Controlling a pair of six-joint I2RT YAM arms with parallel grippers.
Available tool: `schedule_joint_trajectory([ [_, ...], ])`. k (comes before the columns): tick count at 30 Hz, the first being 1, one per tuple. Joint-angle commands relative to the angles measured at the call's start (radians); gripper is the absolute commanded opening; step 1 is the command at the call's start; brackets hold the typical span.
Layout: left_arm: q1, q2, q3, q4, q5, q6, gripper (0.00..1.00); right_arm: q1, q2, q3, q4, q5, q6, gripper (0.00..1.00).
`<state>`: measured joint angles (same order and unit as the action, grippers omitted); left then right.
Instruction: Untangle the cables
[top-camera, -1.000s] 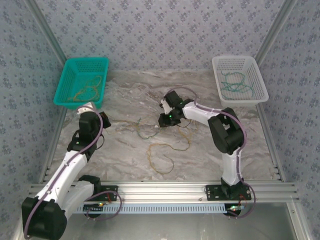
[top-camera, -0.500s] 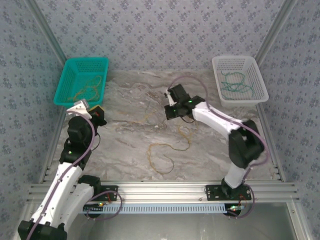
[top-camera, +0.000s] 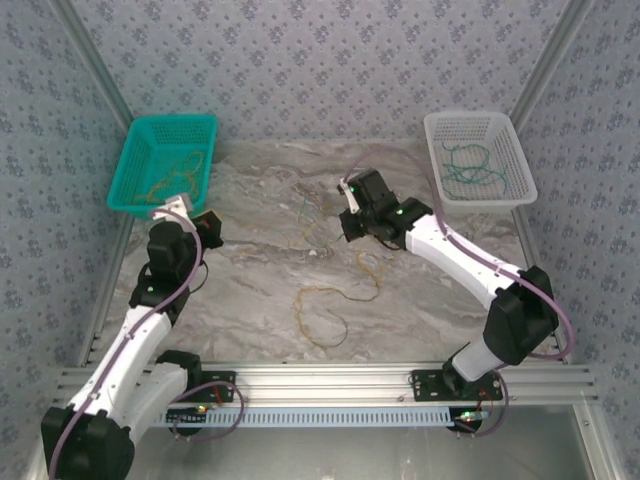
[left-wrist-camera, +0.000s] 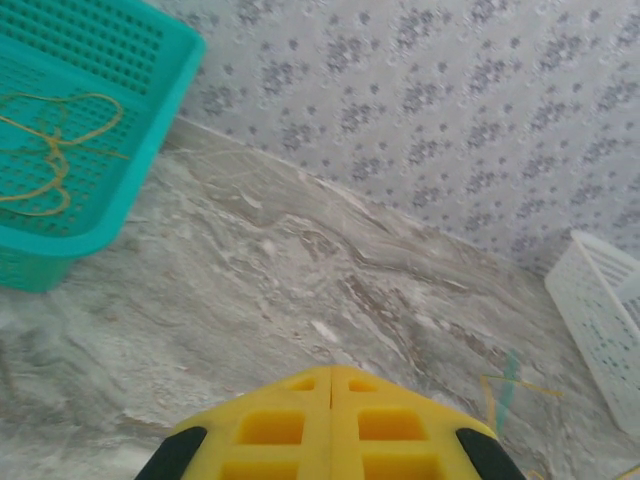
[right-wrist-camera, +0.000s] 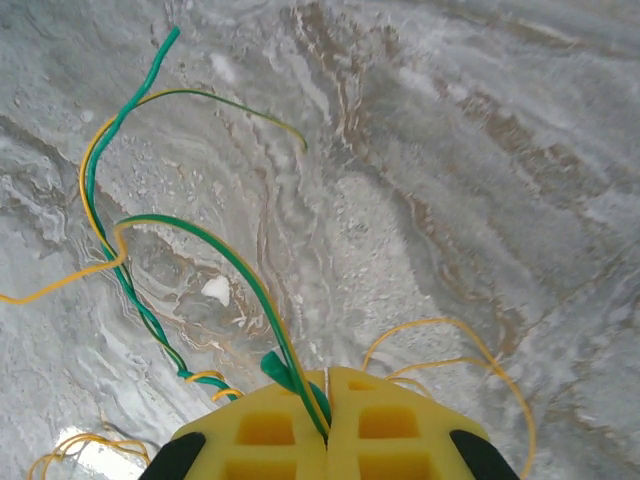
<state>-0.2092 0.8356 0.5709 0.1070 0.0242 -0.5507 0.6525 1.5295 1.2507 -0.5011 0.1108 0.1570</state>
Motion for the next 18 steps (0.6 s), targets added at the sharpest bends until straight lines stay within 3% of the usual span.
schedule_joint_trajectory([
  [1,0.002,0.040,-0.003,0.123,0.143,-0.029,0.00,0.040,0.012,-0.141,0.120,0.127,0.155,0.00],
  [5,-0.008,0.078,0.021,0.164,0.210,-0.024,0.00,0.072,0.078,-0.234,0.229,0.092,0.307,0.01],
  [11,-0.025,0.111,0.030,0.152,0.238,-0.008,0.00,0.083,0.075,-0.284,0.277,-0.018,0.336,0.41],
  [18,-0.029,0.108,0.018,0.168,0.247,0.013,0.00,0.069,-0.192,-0.342,0.259,0.093,0.191,0.70],
])
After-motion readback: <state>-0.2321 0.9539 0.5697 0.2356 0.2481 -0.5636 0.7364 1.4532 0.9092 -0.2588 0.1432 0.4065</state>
